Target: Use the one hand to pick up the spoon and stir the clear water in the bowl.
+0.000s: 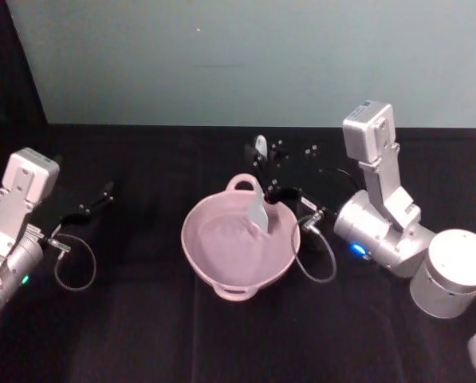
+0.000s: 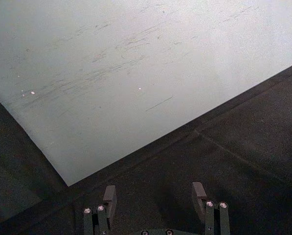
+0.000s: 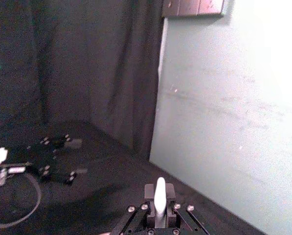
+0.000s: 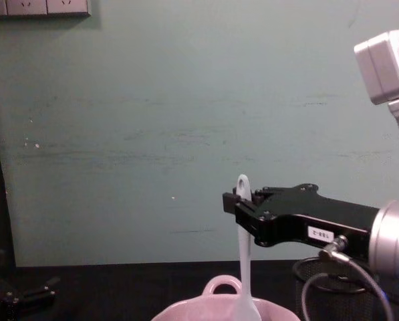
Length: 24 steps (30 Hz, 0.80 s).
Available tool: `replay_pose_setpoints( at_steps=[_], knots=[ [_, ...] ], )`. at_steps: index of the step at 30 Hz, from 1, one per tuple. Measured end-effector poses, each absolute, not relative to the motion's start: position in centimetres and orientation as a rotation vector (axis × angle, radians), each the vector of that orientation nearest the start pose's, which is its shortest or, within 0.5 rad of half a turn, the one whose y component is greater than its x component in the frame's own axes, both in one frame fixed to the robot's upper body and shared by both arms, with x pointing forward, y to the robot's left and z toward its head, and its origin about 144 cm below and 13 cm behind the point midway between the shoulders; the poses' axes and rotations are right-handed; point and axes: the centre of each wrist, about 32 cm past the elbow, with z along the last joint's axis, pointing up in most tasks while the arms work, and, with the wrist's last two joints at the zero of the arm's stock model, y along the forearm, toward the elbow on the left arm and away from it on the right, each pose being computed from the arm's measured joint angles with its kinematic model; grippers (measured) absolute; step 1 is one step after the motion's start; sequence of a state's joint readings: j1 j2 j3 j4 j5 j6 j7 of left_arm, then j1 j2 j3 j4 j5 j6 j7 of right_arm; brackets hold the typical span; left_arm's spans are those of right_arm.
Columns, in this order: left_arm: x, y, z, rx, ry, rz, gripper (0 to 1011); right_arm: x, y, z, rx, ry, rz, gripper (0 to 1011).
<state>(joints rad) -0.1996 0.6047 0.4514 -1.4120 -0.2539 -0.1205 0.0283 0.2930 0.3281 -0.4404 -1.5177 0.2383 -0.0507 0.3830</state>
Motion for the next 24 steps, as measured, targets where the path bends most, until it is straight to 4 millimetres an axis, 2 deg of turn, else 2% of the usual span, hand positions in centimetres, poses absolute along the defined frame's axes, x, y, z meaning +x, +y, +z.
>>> replay_pose_setpoints(
  at_steps=[10, 17, 24],
  knots=[
    [48.9, 31.0, 114.0, 0.304, -0.285, 1.248, 1011, 49.8, -20.3, 121.1, -0.048, -0.122, -0.697, 127],
    [48.9, 31.0, 114.0, 0.304, -0.285, 1.248, 1011, 49.2, -19.2, 121.1, -0.017, -0.086, -0.648, 127],
    [48.9, 31.0, 114.0, 0.304, -0.285, 1.248, 1011, 50.0, -17.9, 120.6, 0.002, -0.072, -0.651, 127]
  ],
)
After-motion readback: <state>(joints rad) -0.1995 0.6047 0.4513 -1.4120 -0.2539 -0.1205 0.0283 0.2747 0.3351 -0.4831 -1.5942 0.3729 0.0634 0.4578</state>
